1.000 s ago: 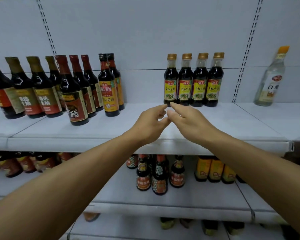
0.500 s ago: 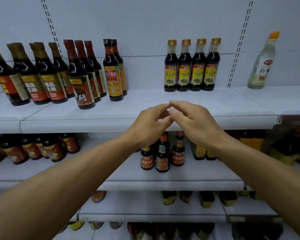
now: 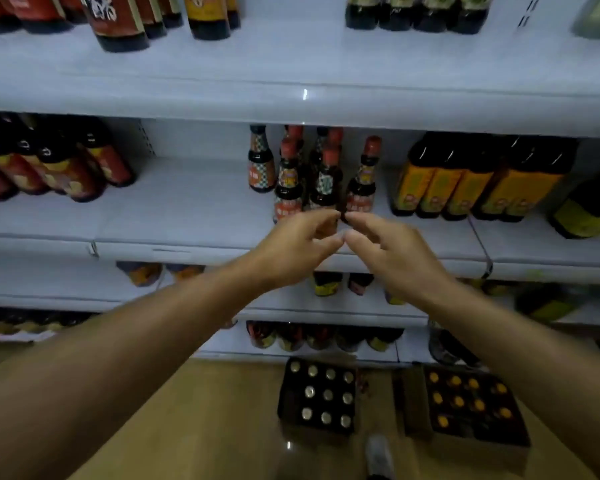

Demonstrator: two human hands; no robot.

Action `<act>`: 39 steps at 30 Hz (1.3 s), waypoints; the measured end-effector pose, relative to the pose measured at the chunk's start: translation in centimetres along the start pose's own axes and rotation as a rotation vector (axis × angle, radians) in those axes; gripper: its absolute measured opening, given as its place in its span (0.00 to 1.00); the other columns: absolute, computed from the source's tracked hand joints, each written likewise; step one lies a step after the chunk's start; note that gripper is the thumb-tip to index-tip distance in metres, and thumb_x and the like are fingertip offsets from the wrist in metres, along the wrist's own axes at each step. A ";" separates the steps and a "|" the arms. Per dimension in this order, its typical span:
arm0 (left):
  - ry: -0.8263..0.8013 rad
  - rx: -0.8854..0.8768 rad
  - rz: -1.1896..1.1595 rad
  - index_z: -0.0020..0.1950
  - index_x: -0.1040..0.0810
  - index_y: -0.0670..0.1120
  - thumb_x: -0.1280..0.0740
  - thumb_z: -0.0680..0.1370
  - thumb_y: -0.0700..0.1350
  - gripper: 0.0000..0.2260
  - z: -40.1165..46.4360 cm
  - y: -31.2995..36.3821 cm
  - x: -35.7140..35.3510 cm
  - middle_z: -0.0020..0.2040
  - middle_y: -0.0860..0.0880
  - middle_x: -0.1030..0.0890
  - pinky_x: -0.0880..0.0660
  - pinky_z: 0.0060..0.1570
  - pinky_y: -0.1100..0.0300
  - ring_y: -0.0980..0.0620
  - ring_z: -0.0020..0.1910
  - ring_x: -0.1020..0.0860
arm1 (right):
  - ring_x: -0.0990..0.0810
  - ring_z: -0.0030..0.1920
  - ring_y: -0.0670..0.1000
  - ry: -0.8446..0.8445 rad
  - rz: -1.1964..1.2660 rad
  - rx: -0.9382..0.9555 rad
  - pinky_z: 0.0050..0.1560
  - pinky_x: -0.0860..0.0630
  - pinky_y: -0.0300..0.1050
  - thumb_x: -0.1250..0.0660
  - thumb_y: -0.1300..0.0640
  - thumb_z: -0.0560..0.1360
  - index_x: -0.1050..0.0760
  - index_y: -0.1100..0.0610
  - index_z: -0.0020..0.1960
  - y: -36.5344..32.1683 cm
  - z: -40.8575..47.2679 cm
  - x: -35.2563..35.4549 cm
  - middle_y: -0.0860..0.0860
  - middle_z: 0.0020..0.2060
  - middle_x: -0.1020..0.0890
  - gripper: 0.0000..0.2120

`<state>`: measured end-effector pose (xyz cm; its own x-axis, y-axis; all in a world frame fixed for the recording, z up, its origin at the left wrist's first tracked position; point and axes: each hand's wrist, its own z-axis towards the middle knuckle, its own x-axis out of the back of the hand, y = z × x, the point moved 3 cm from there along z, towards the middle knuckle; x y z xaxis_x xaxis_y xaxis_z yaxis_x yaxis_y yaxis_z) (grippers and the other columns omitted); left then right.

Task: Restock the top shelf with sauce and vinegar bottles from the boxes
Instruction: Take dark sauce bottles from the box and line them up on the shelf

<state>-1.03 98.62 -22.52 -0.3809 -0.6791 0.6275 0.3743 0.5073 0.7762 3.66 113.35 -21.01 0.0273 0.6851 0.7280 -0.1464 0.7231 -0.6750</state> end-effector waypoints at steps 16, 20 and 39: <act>-0.130 0.367 -0.119 0.69 0.26 0.44 0.33 0.79 0.42 0.18 -4.3 -15.2 -15.7 0.62 0.48 0.20 0.26 0.62 0.55 0.53 0.60 0.23 | 0.24 0.61 0.57 -0.373 -0.091 -0.177 0.60 0.28 0.51 0.39 0.55 0.81 0.25 0.61 0.66 15.1 -3.2 -14.0 0.58 0.61 0.21 0.16; -0.115 0.426 -0.107 0.67 0.24 0.45 0.33 0.79 0.42 0.16 -5.6 -18.7 -18.3 0.60 0.47 0.19 0.26 0.58 0.59 0.52 0.59 0.22 | 0.21 0.50 0.55 -0.443 -0.056 -0.230 0.51 0.25 0.54 0.39 0.56 0.81 0.22 0.59 0.54 18.0 -4.2 -18.3 0.56 0.48 0.19 0.10; -0.217 0.718 -0.180 0.65 0.24 0.40 0.32 0.77 0.41 0.17 -9.2 -33.8 -30.3 0.60 0.40 0.20 0.27 0.57 0.52 0.43 0.59 0.22 | 0.27 0.66 0.55 -0.708 -0.128 -0.331 0.60 0.29 0.48 0.43 0.51 0.83 0.32 0.55 0.73 31.3 -7.7 -35.7 0.54 0.68 0.25 0.20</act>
<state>5.62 97.15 -68.36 -0.5690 -0.7022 0.4280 -0.3215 0.6689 0.6702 5.70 112.18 -69.06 -0.6275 0.4561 0.6310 0.1201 0.8574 -0.5004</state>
